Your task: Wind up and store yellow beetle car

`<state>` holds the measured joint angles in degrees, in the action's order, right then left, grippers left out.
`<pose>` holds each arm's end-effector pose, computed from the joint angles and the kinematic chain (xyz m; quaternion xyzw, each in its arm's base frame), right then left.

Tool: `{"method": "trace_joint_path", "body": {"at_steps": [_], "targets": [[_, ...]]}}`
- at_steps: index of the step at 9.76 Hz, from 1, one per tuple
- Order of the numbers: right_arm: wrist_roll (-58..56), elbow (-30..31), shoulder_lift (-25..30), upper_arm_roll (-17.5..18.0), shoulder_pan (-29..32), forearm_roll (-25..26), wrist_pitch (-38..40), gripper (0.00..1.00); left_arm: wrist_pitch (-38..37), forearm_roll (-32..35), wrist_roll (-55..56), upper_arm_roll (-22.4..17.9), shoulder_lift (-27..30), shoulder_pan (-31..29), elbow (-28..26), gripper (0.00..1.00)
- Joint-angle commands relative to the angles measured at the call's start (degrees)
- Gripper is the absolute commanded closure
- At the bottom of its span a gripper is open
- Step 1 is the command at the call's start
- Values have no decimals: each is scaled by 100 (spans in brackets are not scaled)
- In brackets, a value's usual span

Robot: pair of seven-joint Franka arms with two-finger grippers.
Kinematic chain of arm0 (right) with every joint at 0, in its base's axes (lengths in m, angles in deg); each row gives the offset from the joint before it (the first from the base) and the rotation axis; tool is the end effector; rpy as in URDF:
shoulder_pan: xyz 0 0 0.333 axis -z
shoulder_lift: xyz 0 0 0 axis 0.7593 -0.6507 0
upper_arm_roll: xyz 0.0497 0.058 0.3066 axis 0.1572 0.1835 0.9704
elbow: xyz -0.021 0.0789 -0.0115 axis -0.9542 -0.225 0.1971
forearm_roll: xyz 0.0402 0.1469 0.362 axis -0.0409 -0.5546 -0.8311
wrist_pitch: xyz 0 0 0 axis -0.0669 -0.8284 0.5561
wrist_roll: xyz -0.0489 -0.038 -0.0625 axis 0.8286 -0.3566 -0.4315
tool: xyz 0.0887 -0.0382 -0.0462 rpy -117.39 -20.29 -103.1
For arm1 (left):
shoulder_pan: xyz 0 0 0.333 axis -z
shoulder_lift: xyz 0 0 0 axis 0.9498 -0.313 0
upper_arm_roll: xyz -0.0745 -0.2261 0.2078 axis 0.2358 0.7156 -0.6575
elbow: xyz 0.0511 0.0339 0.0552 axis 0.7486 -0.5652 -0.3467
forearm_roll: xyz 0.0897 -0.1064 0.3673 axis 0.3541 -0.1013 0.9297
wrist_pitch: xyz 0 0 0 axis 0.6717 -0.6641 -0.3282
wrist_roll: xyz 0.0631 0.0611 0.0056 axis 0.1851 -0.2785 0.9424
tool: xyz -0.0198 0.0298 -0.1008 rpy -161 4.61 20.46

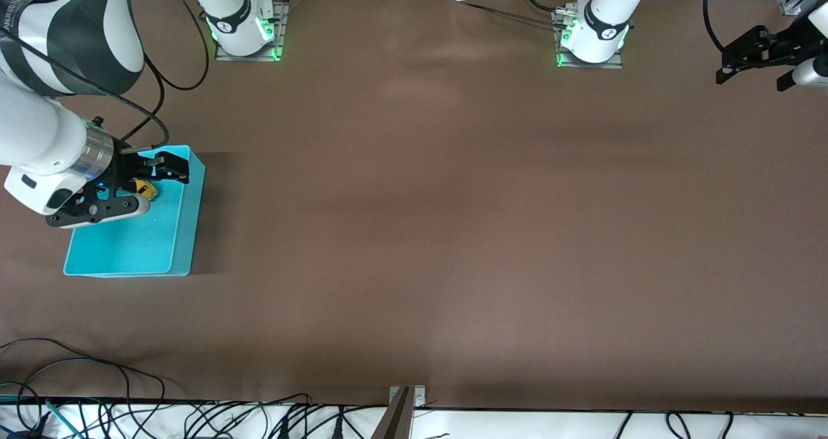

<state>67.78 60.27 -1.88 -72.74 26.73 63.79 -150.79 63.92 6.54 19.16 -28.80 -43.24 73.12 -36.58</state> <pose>0.6238 0.0825 0.5184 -0.9934 -0.0976 0.0601 0.0029 0.5007 -0.0003 0.6618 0.9973 -0.0514 -0.0522 0.0101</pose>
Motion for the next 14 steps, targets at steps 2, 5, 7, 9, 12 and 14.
{"method": "trace_joint_path", "body": {"at_steps": [2, 5, 7, 9, 12, 14], "targets": [[150, 395, 312, 40, -53, -24, -228, 0, -145, -104, 36, 17, -73, -48, 197, 0], [456, 246, 250, 48, -97, -24, -229, 0, -145, -104, 45, 44, -73, -48, 197, 0], [484, 237, 215, 48, -97, -25, -237, 0, -145, -104, 45, 44, -73, -48, 197, 0], [493, 228, 206, 40, -114, -7, -237, 0, -145, -104, 36, 53, -73, -48, 197, 0], [475, 132, 137, 40, -114, 2, -211, 0, -145, -113, 19, 44, -82, -31, 188, 0], [475, 132, 127, 40, -114, -7, -211, 0, -127, -87, -43, 149, -204, 31, 136, 0]]}}
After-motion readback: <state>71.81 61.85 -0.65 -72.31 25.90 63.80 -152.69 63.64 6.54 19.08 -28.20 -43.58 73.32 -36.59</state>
